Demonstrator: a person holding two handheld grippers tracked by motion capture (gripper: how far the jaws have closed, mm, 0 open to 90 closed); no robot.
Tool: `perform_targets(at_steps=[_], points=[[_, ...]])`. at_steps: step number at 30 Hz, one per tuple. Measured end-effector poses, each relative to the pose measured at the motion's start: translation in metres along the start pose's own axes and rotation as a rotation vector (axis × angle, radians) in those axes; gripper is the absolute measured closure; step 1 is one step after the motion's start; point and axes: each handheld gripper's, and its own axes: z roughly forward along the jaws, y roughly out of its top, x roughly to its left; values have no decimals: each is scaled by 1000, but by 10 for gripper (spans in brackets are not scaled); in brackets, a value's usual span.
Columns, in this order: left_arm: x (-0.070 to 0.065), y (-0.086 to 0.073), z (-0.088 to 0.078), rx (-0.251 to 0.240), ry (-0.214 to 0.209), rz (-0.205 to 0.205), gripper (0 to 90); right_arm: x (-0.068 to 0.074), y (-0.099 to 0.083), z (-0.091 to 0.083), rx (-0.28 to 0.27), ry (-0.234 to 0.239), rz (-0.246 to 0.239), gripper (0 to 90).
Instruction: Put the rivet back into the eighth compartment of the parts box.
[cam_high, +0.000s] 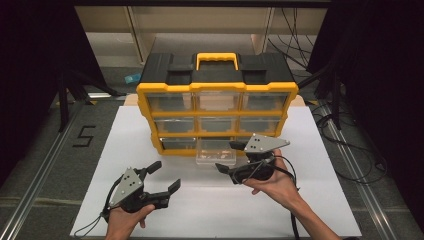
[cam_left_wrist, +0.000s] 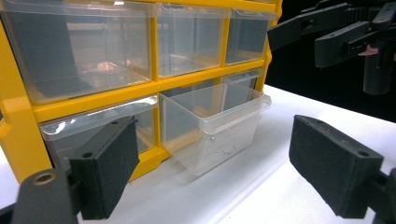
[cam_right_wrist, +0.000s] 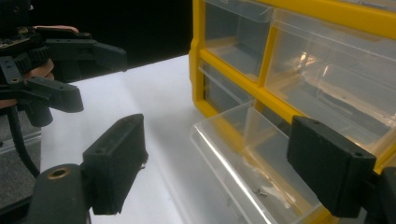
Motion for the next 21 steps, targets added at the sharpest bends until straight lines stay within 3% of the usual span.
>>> perform_targets(at_steps=[21], points=[[0,0,0,4,-1,7,160,2,-22,-11,-48,-19,41,181]])
